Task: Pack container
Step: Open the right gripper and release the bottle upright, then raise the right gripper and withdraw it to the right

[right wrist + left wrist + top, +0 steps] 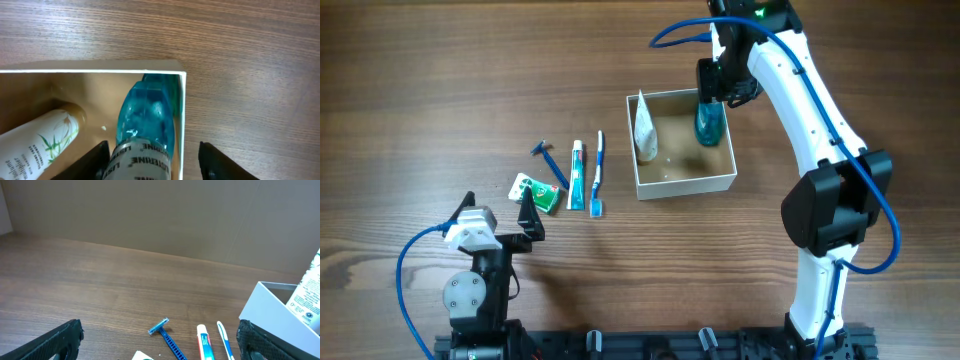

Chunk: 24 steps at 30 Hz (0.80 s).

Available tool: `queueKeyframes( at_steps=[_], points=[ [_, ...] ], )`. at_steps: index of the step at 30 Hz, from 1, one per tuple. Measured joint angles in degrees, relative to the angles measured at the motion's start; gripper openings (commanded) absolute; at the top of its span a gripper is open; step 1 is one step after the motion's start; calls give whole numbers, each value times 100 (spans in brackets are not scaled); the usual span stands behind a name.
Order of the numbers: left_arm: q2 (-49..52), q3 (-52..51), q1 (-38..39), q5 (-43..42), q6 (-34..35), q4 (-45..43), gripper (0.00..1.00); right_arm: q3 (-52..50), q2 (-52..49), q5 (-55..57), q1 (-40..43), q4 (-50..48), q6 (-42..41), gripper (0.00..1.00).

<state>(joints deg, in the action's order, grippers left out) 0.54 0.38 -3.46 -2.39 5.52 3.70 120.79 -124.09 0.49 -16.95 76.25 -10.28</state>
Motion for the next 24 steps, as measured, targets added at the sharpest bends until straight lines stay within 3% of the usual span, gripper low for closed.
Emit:
queueKeyframes(
  at_steps=[17, 24],
  points=[
    [0, 0, 0, 0, 0, 0, 100, 4, 2, 22, 26, -87, -122, 66],
    [0, 0, 0, 0, 0, 0, 100, 31, 710, 22, 341, -597, -249, 76]
  ],
)
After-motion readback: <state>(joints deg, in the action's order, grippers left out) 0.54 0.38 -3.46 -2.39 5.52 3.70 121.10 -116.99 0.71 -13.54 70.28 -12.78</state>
